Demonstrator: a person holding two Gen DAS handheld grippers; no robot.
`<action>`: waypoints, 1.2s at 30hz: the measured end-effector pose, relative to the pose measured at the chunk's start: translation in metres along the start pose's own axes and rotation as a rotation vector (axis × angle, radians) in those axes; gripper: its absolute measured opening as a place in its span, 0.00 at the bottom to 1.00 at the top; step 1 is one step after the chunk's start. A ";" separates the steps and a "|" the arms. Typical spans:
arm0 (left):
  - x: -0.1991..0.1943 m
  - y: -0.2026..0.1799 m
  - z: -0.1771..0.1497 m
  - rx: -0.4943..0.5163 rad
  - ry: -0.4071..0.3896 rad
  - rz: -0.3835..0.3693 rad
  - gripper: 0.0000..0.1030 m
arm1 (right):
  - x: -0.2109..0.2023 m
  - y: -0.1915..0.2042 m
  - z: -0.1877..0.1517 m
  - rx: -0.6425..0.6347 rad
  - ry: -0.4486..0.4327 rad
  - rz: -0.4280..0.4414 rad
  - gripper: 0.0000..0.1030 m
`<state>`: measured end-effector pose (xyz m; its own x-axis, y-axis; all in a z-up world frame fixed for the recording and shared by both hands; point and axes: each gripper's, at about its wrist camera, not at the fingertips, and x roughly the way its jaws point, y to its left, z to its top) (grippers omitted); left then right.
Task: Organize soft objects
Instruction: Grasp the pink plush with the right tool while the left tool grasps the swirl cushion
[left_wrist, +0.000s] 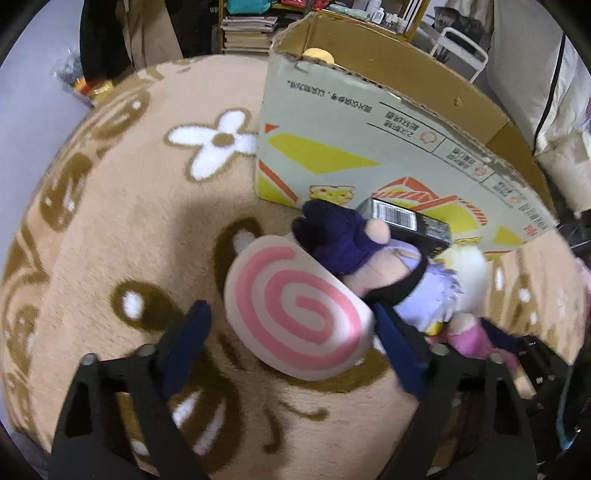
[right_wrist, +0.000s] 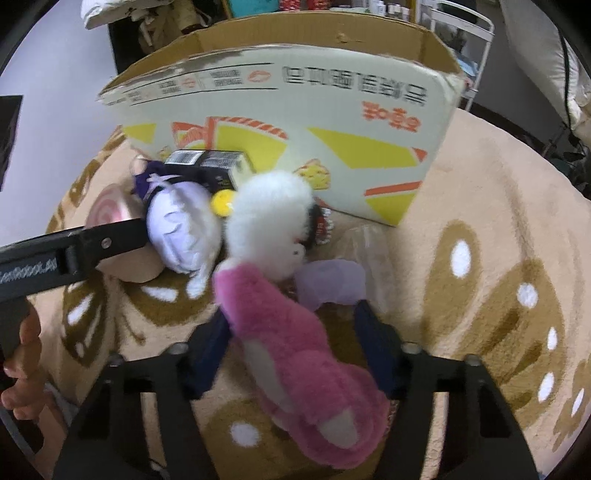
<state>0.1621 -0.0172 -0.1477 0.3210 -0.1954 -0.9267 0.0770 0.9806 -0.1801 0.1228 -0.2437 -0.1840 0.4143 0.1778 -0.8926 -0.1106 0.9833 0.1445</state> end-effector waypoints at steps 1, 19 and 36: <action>0.001 0.002 0.000 -0.009 0.007 -0.015 0.73 | 0.000 0.003 0.000 -0.010 0.000 0.013 0.51; -0.043 -0.011 -0.032 0.035 -0.103 0.047 0.38 | -0.055 -0.027 -0.006 0.076 -0.166 -0.020 0.37; -0.128 -0.021 -0.049 0.088 -0.453 0.068 0.38 | -0.141 -0.027 0.002 0.092 -0.557 -0.049 0.37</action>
<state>0.0734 -0.0119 -0.0412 0.7064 -0.1359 -0.6947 0.1152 0.9904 -0.0767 0.0689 -0.2957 -0.0610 0.8339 0.1014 -0.5425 -0.0108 0.9858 0.1677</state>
